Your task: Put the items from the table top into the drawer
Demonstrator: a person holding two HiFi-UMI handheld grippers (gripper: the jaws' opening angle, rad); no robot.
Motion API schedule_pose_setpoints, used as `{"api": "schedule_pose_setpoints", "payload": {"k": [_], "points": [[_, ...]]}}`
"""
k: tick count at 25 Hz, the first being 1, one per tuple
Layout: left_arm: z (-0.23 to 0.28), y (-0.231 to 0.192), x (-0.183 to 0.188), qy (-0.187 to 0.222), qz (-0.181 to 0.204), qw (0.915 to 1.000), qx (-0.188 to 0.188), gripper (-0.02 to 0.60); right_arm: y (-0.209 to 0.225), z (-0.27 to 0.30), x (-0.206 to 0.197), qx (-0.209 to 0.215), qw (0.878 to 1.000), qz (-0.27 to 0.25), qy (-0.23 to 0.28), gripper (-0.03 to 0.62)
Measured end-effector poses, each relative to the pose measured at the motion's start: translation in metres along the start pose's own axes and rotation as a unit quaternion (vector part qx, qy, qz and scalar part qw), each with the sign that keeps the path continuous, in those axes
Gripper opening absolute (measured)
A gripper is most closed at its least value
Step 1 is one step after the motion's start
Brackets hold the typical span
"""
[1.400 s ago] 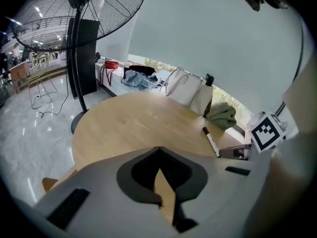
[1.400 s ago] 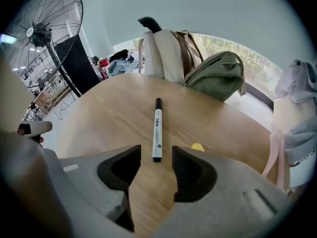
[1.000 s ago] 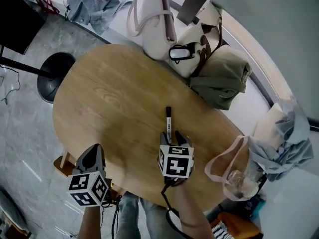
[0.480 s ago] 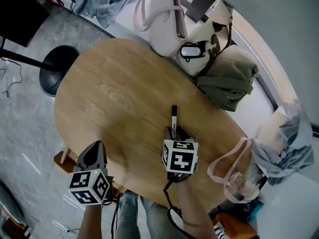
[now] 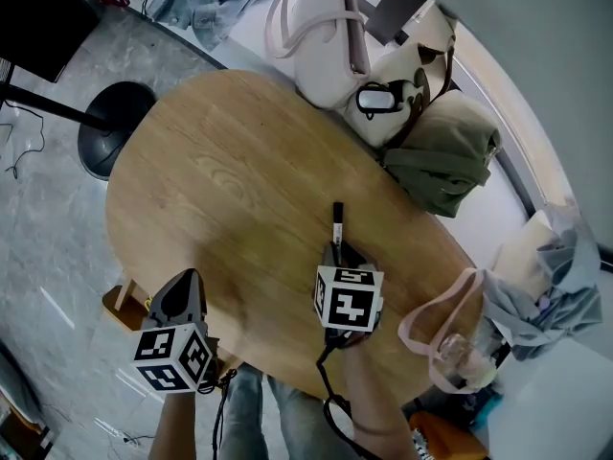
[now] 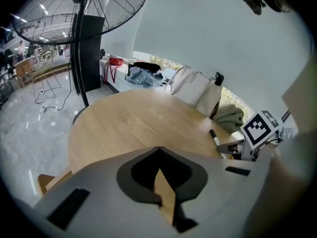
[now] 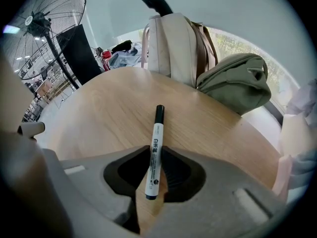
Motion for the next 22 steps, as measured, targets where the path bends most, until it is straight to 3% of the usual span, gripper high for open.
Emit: {"api": "schedule_pose_setpoints", "payload": {"k": [22], "points": [[-0.022,-0.030,-0.015,0.015,-0.031,0.9992,0.019,-0.005,-0.031,-0.012,0.006,0.013,0.998,-0.069,0.001,0.074]]}}
Point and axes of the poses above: the fingertips, and each gripper's own axes: z forward along the fingers, y to its right, x out of its top, the point moved 5 cm from there along -z, backward along the fingers, and after that the axes turned 7 degrees about y, right-handed, at the moved point
